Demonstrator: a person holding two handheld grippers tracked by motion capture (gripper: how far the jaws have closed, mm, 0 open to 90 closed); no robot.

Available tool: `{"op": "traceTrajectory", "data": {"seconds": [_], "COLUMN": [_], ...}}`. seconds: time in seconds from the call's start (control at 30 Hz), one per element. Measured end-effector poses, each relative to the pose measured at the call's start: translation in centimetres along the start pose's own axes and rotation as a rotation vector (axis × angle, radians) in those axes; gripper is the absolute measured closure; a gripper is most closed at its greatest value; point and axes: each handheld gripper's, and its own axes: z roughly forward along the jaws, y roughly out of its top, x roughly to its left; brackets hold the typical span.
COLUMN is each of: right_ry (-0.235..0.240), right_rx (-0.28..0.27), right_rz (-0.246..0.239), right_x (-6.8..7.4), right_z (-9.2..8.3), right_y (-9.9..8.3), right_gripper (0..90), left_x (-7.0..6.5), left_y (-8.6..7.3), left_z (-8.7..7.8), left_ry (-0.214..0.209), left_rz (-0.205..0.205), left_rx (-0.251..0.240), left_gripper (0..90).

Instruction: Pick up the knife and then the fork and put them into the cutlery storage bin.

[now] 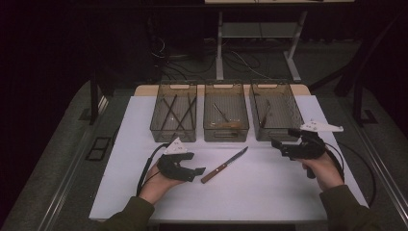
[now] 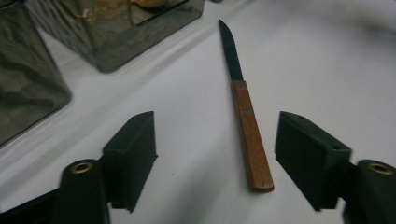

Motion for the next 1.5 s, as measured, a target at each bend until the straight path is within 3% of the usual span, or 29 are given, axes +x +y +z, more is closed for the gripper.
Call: {"op": "traceTrajectory", "data": {"seconds": [0.1,0.37,0.57,0.67,0.97,1.0,1.03,1.17,1.4,1.5], "right_ry": [0.019,0.047,0.077,0.087,0.105,0.105,0.105,0.106,0.105,0.108], "right_rx": [-0.009,0.013,0.066,0.085,0.101,0.103,0.103,0.102,0.102,0.103], "right_rz": [0.013,-0.021,-0.039,-0.065,-0.084,-0.084,-0.081,-0.083,-0.09,-0.055], "right_x": [0.9,2.3,3.3,3.8,4.2,4.2,4.2,4.1,4.1,4.0], "right_z": [-0.4,-1.3,-1.8,-1.8,-1.4,-1.4,-1.4,-1.4,-1.3,-1.3], "right_y": [-1.4,-5.0,-6.9,-7.3,-7.4,-7.4,-7.4,-7.4,-7.3,-7.2], "right_gripper": [16.0,15.9,15.9,15.9,16.0,16.0,16.0,16.0,15.9,15.9], "left_x": [-0.4,-1.4,-2.1,-2.3,-2.8,-2.6,-2.7,-2.9,-3.0,-3.0], "left_y": [0.6,1.6,2.0,2.2,2.5,2.6,2.6,2.7,2.7,2.7], "left_z": [0.7,2.8,4.6,5.5,7.9,8.0,8.3,8.6,8.6,8.5], "left_ry": [-0.01,-0.031,-0.051,-0.045,-0.004,-0.005,-0.007,0.02,0.025,0.033], "left_rz": [0.009,0.038,0.067,0.091,0.06,0.082,0.077,0.097,0.118,0.117], "left_rx": [0.008,0.065,0.105,0.121,0.113,0.134,0.133,0.137,0.135,0.135], "left_gripper": [36.9,50.6,56.6,59.9,67.1,68.2,68.8,74.1,76.6,76.9]}}
